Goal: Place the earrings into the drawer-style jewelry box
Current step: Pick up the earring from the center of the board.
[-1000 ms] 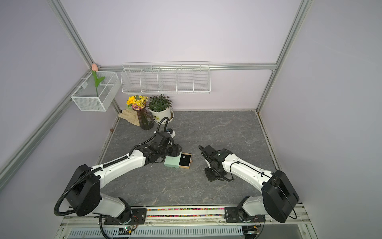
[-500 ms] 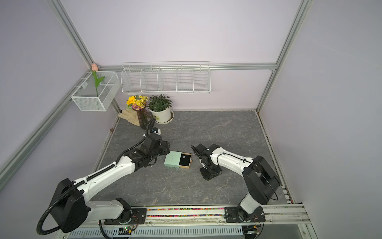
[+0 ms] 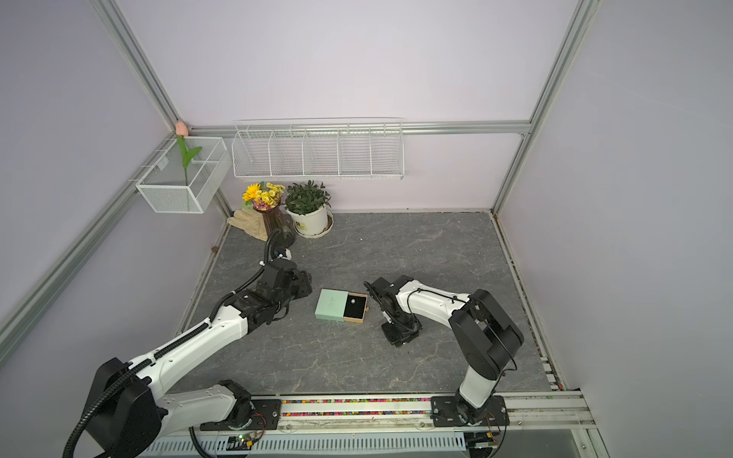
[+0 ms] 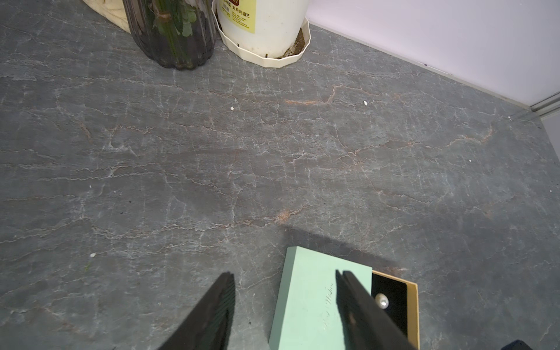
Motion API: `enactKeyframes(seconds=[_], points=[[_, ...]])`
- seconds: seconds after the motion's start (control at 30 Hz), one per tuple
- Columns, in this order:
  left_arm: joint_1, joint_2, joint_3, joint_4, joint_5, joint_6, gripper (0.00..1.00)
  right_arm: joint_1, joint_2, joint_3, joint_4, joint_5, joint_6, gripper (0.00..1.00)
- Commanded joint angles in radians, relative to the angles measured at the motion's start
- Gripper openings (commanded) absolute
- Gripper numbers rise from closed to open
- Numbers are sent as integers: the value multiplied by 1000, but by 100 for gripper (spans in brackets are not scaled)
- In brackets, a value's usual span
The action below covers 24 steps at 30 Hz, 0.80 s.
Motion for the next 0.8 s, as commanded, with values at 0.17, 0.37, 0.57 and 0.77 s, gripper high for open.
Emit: enactKeyframes(seconds=[0.17,0.37,0.57,0.77], points=[[4,1,9,-4,-13,-6,58,4,35,3,-3,7,-10,34],[4,1,10,-6,-8,-7,57,4,55,-3,18,2,-5,33],[4,-5,9,-10,-10,-7,57,3,65,-9,17,20,-10,31],[4,-10,7,-11,-9,-11,57,0,65,-10,57,19,-11,26]])
